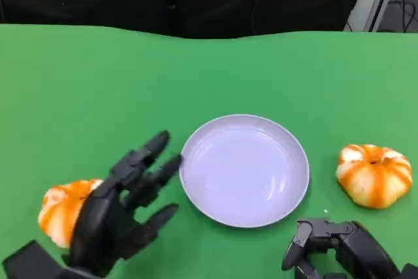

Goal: Grasp the bread from the table and place it into the plate.

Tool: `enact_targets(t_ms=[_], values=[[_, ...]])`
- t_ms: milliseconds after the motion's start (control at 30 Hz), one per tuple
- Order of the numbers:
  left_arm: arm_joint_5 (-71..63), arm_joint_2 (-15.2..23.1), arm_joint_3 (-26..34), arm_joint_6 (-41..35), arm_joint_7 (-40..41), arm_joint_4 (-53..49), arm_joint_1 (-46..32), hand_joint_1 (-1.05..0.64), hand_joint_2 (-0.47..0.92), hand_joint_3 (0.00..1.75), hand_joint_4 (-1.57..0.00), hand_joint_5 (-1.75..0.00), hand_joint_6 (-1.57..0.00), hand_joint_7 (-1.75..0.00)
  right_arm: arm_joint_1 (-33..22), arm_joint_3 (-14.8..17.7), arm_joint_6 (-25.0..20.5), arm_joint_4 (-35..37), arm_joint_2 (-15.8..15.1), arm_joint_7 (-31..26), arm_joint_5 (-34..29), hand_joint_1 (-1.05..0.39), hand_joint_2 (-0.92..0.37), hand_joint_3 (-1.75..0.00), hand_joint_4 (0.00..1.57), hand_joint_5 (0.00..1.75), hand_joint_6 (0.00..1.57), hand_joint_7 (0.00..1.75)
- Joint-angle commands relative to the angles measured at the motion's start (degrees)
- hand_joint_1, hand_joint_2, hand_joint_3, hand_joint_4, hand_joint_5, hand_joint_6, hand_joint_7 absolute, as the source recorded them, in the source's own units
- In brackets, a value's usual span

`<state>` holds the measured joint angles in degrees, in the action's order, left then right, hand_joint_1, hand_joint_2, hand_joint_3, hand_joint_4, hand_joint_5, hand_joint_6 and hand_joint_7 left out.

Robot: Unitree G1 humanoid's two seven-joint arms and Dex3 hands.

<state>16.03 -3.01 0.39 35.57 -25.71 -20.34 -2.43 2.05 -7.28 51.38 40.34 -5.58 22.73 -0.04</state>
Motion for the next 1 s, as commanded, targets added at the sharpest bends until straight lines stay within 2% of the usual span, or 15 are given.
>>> enact_targets(t_ms=[33,233,433,600,867,1000], values=[[-0.5,1.5,1.7,-0.1,1.3,2.0,-0.1,-0.74,0.92,0.27,-0.31,0.00,-0.30,0.00,0.2,0.7,0.4,0.4,-0.9,0.1,0.6,-0.14,-0.64,-0.92,0.82,1.47,0.86,1.12],[-0.9,2.4,2.5,-0.9,1.9,3.4,-0.2,-0.76,0.92,0.27,-0.30,0.00,-0.29,0.00,0.2,0.7,0.8,0.3,-0.9,0.0,0.5,-0.14,-0.64,-0.91,0.82,1.46,0.86,1.12],[-16.0,6.9,4.8,3.0,11.0,4.7,-0.3,-0.83,0.92,0.29,-0.31,-0.01,-0.28,0.00,0.1,0.6,0.2,-0.1,-0.9,0.0,0.5,-0.13,-0.64,-0.90,0.82,1.47,0.85,1.12],[-17.6,7.7,4.3,3.4,13.3,4.8,-0.4,-0.82,0.92,0.29,-0.31,0.00,-0.28,0.00,0.1,0.6,0.3,-0.1,-0.9,0.0,0.5,-0.13,-0.65,-0.90,0.81,1.47,0.85,1.11],[-32.6,13.5,6.0,-3.4,23.1,9.2,-1.9,-0.88,0.92,0.29,-0.30,-0.01,-0.25,0.00,0.1,0.6,0.4,-0.1,-0.7,-0.1,0.5,-0.12,-0.64,-0.91,0.82,1.47,0.86,1.13],[-36.4,14.6,5.4,-6.9,26.0,10.5,-2.3,-0.89,0.92,0.29,-0.29,0.00,-0.26,-0.01,0.2,0.6,0.7,0.2,-0.8,-0.2,0.5,-0.14,-0.63,-0.92,0.82,1.47,0.86,1.13]])
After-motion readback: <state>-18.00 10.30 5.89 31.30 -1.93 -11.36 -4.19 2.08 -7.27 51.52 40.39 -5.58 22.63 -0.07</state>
